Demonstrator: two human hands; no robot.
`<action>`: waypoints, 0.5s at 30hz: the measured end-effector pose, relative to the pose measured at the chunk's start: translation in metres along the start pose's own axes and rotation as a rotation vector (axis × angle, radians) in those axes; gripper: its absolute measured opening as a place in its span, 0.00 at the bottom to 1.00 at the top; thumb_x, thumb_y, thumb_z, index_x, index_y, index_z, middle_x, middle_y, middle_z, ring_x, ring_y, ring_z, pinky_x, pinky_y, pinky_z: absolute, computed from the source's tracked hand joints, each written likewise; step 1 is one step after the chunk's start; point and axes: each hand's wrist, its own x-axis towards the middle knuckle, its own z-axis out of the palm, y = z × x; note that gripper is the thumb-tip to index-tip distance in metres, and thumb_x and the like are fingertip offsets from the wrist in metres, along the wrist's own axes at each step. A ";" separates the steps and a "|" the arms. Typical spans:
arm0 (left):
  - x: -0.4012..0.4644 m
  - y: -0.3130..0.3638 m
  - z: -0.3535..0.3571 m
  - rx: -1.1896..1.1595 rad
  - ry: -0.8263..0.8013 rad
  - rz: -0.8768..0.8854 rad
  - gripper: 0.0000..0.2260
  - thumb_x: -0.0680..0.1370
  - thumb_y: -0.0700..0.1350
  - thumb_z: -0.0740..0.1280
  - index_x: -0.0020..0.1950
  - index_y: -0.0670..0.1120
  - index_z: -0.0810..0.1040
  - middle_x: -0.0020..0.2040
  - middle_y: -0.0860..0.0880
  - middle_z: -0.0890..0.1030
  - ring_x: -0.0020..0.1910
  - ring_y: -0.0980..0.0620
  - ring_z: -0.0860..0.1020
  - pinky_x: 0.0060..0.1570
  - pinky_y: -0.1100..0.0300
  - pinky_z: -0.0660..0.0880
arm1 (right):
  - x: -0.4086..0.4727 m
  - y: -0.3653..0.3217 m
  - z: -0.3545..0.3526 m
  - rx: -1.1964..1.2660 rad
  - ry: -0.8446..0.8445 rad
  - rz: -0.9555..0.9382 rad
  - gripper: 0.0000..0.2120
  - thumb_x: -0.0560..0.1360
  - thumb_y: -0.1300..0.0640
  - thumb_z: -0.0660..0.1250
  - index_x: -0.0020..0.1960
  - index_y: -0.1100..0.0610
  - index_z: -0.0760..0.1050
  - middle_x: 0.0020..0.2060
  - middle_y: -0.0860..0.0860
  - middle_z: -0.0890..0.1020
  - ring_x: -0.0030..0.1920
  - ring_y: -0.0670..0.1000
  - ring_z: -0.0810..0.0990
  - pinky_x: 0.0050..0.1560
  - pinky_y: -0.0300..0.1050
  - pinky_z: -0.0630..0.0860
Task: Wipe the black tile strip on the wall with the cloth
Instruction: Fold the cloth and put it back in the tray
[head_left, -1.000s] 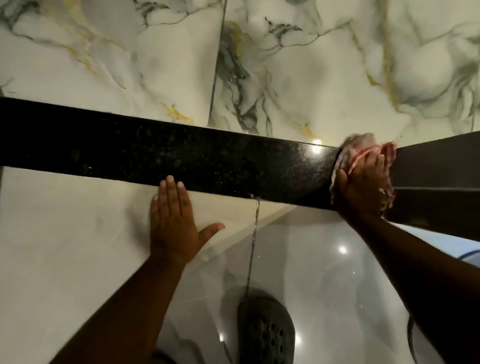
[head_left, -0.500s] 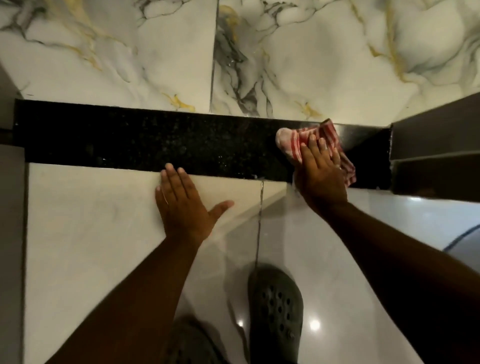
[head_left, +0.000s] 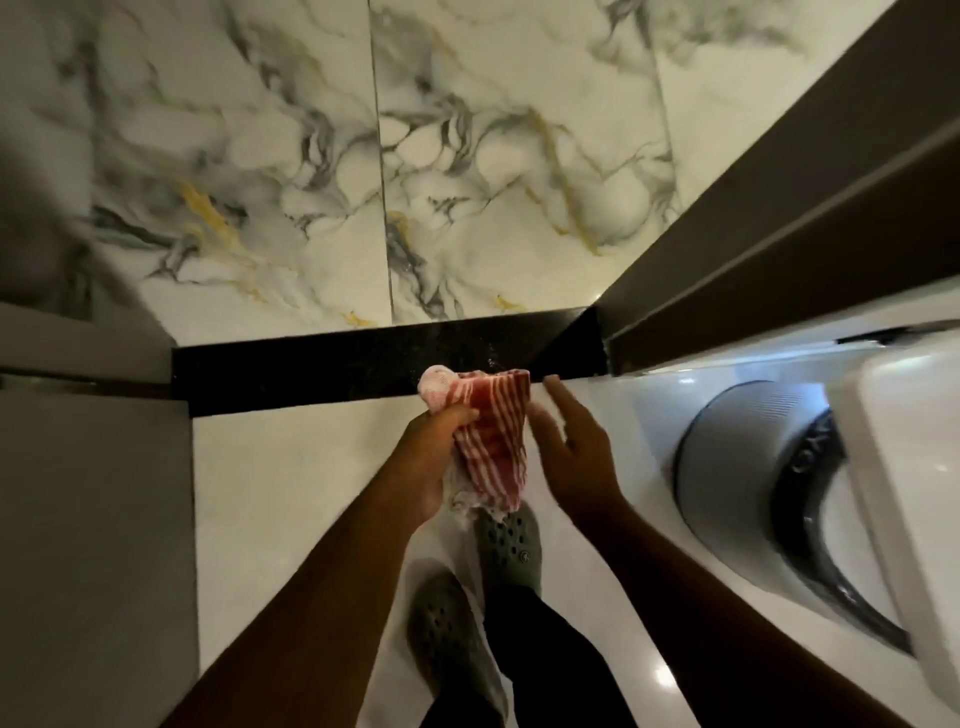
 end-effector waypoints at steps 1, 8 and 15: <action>-0.029 0.007 0.006 -0.018 -0.032 -0.016 0.12 0.78 0.46 0.66 0.61 0.47 0.77 0.51 0.43 0.87 0.53 0.41 0.83 0.47 0.46 0.79 | -0.012 -0.019 -0.020 0.039 0.013 0.162 0.29 0.79 0.38 0.59 0.77 0.49 0.64 0.74 0.50 0.70 0.73 0.51 0.69 0.71 0.46 0.66; -0.150 0.025 0.110 0.373 -0.219 0.132 0.06 0.81 0.48 0.64 0.49 0.47 0.78 0.58 0.46 0.81 0.51 0.52 0.82 0.41 0.58 0.79 | -0.102 -0.096 -0.131 0.321 -0.070 0.188 0.19 0.78 0.44 0.67 0.63 0.55 0.77 0.55 0.53 0.85 0.56 0.53 0.84 0.62 0.56 0.79; -0.165 -0.013 0.282 1.133 -0.191 0.475 0.34 0.77 0.70 0.50 0.73 0.50 0.70 0.70 0.42 0.75 0.67 0.41 0.74 0.69 0.42 0.69 | -0.142 -0.039 -0.284 0.396 0.400 0.087 0.07 0.80 0.53 0.64 0.52 0.49 0.81 0.48 0.53 0.87 0.51 0.53 0.86 0.58 0.57 0.80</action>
